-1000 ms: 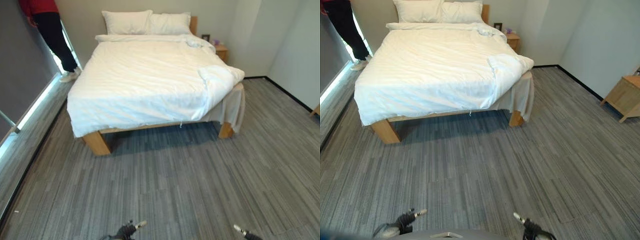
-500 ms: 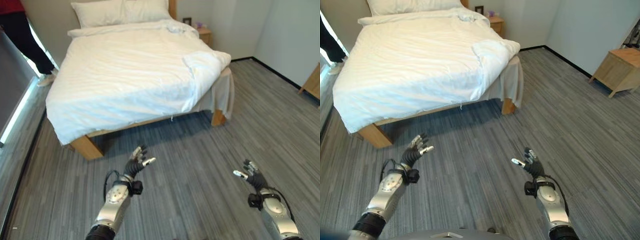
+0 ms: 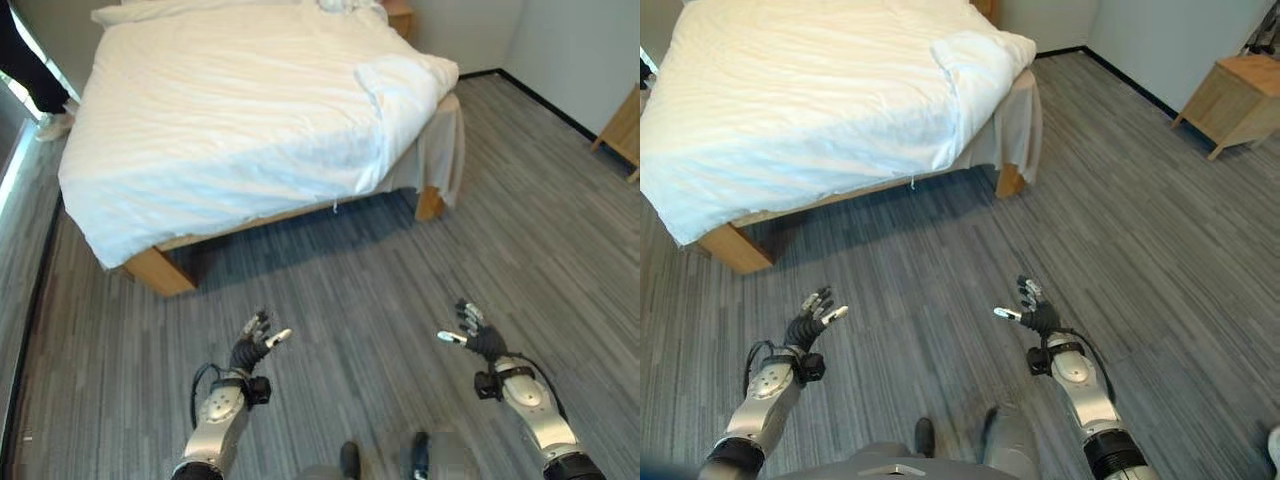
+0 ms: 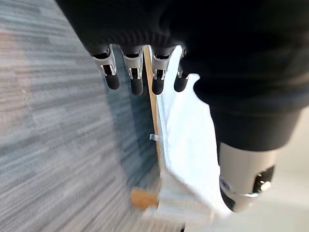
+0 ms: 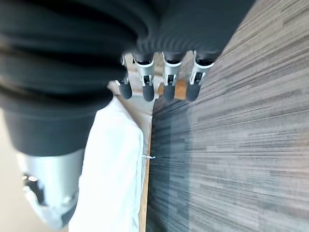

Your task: Making the bed.

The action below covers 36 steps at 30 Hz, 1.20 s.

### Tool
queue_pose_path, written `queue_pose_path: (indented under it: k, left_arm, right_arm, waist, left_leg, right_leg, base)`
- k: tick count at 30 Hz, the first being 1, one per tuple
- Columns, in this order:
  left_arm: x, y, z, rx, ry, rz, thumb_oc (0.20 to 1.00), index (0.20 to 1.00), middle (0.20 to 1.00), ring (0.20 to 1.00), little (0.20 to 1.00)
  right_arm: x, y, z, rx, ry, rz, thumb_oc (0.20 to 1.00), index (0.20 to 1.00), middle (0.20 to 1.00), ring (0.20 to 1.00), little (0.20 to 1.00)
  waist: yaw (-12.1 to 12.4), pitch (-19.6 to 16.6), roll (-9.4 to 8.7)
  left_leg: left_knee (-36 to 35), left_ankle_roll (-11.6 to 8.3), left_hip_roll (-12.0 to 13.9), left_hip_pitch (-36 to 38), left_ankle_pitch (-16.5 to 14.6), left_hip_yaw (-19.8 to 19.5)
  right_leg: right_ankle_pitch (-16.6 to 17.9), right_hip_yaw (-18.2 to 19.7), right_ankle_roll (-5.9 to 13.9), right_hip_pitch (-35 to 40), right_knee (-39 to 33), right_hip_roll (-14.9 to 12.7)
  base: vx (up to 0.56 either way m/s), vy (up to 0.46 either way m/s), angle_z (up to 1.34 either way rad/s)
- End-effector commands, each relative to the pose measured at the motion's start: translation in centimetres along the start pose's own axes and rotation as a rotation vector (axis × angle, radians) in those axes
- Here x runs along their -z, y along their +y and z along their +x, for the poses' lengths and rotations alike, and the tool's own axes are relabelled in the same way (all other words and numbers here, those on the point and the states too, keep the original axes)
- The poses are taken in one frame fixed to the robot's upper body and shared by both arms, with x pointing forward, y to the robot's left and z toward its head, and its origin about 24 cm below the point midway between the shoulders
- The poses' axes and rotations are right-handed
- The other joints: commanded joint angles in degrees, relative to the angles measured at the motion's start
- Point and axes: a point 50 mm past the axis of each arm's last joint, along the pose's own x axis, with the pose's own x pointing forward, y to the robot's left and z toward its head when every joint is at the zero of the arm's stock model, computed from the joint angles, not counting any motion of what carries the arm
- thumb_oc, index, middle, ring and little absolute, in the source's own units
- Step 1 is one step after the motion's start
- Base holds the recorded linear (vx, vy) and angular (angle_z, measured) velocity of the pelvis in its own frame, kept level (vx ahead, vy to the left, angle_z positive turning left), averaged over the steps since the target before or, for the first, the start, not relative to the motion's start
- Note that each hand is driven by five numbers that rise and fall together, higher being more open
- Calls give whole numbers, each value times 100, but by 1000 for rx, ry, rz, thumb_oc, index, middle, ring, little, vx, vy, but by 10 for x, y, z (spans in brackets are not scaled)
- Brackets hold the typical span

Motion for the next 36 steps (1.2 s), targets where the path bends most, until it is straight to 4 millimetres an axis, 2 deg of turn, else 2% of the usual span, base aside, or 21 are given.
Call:
queue_pose_path:
  k: [1, 4, 6, 7, 8, 10, 11, 12, 13, 14, 15, 17, 19, 21, 24, 27, 29, 30, 31, 32, 36]
  left_arm:
    - [-32, 2, 10, -3, -135, -19, 1000, 1000, 1000, 1000, 1000]
    - [-46, -10, 20, 23, -180, -16, 1000, 1000, 1000, 1000, 1000]
    - [-47, -13, 21, 27, -184, -18, 1000, 1000, 1000, 1000, 1000]
    - [-47, -18, 21, 35, -188, -39, 1000, 1000, 1000, 1000, 1000]
    - [-47, -18, 21, 35, -188, -39, 1000, 1000, 1000, 1000, 1000]
    - [-43, -21, 21, 30, -166, -94, 1000, 1000, 1000, 1000, 1000]
    - [-42, -19, 19, 13, -167, -134, 1000, 1000, 1000, 1000, 1000]
    - [-41, -18, 18, 11, -161, -133, 1000, 1000, 1000, 1000, 1000]
    - [-41, -16, 17, 16, -162, -127, 1000, 1000, 1000, 1000, 1000]
    - [-41, -16, 12, 24, -171, -146, 1000, 1000, 1000, 1000, 1000]
    - [-40, -14, 10, 46, -171, -150, 1000, 1000, 1000, 1000, 1000]
    - [-39, -11, 9, 44, -169, -145, 1000, 1000, 1000, 1000, 1000]
    - [-39, -1, 7, 21, -176, -131, 1000, 1000, 1000, 1000, 1000]
    - [-34, 2, 4, 4, -168, -141, 1000, 1000, 1000, 1000, 1000]
    - [-27, -3, 2, 5, -146, -180, 1000, 1000, 1000, 1000, 1000]
    - [-22, -2, -2, 8, -127, -162, 1000, 1000, 1000, 1000, 1000]
    - [-26, -4, -2, 28, -138, -144, 1000, 1000, 1000, 1000, 1000]
    - [-26, -4, -2, 28, -138, -144, 1000, 1000, 1000, 1000, 1000]
    - [-30, -8, -1, 55, -145, -122, 1000, 1000, 1000, 1000, 1000]
    - [-39, -16, 3, 113, -169, -54, 1000, 1000, 1000, 1000, 1000]
    - [-47, -20, 5, 131, -194, -50, 1000, 1000, 1000, 1000, 1000]
  right_arm:
    - [-18, 2, 5, 16, -87, 63, 1000, 1000, 1000, 1000, 1000]
    - [-25, 2, 9, 6, -111, 25, 1000, 1000, 1000, 1000, 1000]
    - [-27, 2, 9, 3, -117, 29, 1000, 1000, 1000, 1000, 1000]
    - [-26, 0, 10, 0, -112, 20, 1000, 1000, 1000, 1000, 1000]
    - [-26, 0, 10, 0, -112, 20, 1000, 1000, 1000, 1000, 1000]
    - [-28, -2, 10, -12, -113, -3, 1000, 1000, 1000, 1000, 1000]
    - [-27, -1, 11, -21, -108, 7, 1000, 1000, 1000, 1000, 1000]
    - [-27, -4, 12, -22, -106, -5, 1000, 1000, 1000, 1000, 1000]
    - [-26, -6, 12, -13, -97, -3, 1000, 1000, 1000, 1000, 1000]
    - [-24, -15, 13, 7, -80, -14, 1000, 1000, 1000, 1000, 1000]
    - [-29, -27, 16, 41, -88, -34, 1000, 1000, 1000, 1000, 1000]
    - [-29, -28, 15, 50, -90, -18, 1000, 1000, 1000, 1000, 1000]
    - [-29, -28, 14, 64, -103, 8, 1000, 1000, 1000, 1000, 1000]
    - [-25, -20, 15, 37, -93, 12, 1000, 1000, 1000, 1000, 1000]
    - [-21, -4, 13, -27, -80, 34, 1000, 1000, 1000, 1000, 1000]
    - [-19, 15, 14, -101, -70, 58, 1000, 1000, 1000, 1000, 1000]
    - [-20, 23, 16, -114, -75, 83, 1000, 1000, 1000, 1000, 1000]
    - [-20, 22, 16, -114, -75, 83, 1000, 1000, 1000, 1000, 1000]
    - [-20, 28, 18, -129, -72, 120, 1000, 1000, 1000, 1000, 1000]
    - [-18, 24, 19, -114, -56, 108, 1000, 1000, 1000, 1000, 1000]
    - [-19, 23, 19, -107, -59, 132, 1000, 1000, 1000, 1000, 1000]
  waist:
    - [-81, -182, -204]
    - [-275, -186, -278]
    - [-280, -206, -255]
    - [-360, -227, -190]
    - [-368, -232, -177]
    - [-410, -196, -132]
    - [-379, -159, -243]
    - [-251, -78, -384]
    - [-111, -9, -500]
    - [240, 131, -610]
    - [525, 167, -624]
    - [607, 128, -644]
    - [860, -14, -495]
    - [1058, -179, -391]
    - [1123, -411, -302]
    - [1153, -619, -606]
    - [1245, -628, -778]
    - [1274, -651, -767]
    - [1144, -491, -662]
    - [939, -386, -473]
    - [755, -343, -332]
  left_leg:
    - [-123, -643, 757, 475, 43, -177]
    - [-123, -947, 1204, 845, -15, -347]
    - [-123, -1000, 1327, 895, 75, -372]
    - [99, -1104, 1619, 992, 545, -442]
    - [98, -1113, 1635, 985, 546, -450]
    - [1158, -1050, 1922, 612, 1315, -578]
    - [2072, -1023, 2047, 347, 1734, -571]
    - [2854, -956, 2180, 13, 1846, -357]
    - [3389, -867, 2100, -312, 1775, -327]
    - [4028, -826, 1685, -831, 1533, -455]
    - [4044, -847, 1413, -1719, 1325, -172]
    - [3834, -879, 1390, -1873, 1402, -62]
    - [2103, -828, 1082, -2074, 1494, 514]
    - [750, -706, 688, -2009, 1607, 602]
    - [196, -671, 518, -2061, 1935, 991]
    - [548, -256, 145, -1907, 1456, 825]
    - [553, 38, -87, -1668, 1131, 807]
    - [558, 37, -57, -1694, 1132, 830]
    - [558, 188, -36, -1255, 888, 687]
    - [485, 285, 12, -792, 688, 292]
    - [311, 236, 99, -412, 706, -17]
  right_leg:
    - [1549, 96, 321, 630, -1739, 32]
    - [1788, 603, 499, 319, -2133, 196]
    - [1691, 561, 490, 324, -2076, 250]
    - [1554, 557, 357, 207, -1596, 417]
    - [1531, 548, 350, 191, -1563, 425]
    - [1137, 397, 0, 300, -1319, 627]
    - [1115, 179, -194, 499, -1414, 723]
    - [983, 23, -353, 734, -1478, 826]
    - [888, -3, -481, 936, -1567, 911]
    - [708, 42, -578, 1338, -1761, 1086]
    - [584, 60, -538, 1840, -2048, 1232]
    - [549, 63, -541, 1971, -2128, 1248]
    - [339, 34, -464, 2389, -2347, 1480]
    - [151, 74, -377, 2720, -2423, 1603]
    - [-74, 124, -386, 3180, -2323, 1723]
    - [35, 110, -202, 3291, -1595, 1324]
    - [1287, 207, 290, 2829, 32, 914]
    - [1306, 240, 286, 2790, 30, 932]
    - [1878, 221, 376, 2322, 1134, 634]
    - [1682, 308, 160, 1792, 1751, 600]
    - [1324, 153, 11, 1392, 1530, 411]
  base:
    - [490, -349, -19]
    - [394, -312, 2]
    - [288, -273, 46]
    - [337, -323, 58]
    - [339, -346, 50]
    - [267, -377, 21]
    - [375, -637, 21]
    - [386, -665, -22]
    - [542, -697, -37]
    - [831, -679, -81]
    - [713, -514, -87]
    - [544, -171, -92]
    - [694, -10, -63]
    - [575, 62, -76]
    - [719, 44, -44]
    - [545, 109, 5]
    - [345, 159, -18]
    - [431, 198, 19]
    - [618, 167, 55]
    - [620, 163, 60]
    - [315, -46, 126]
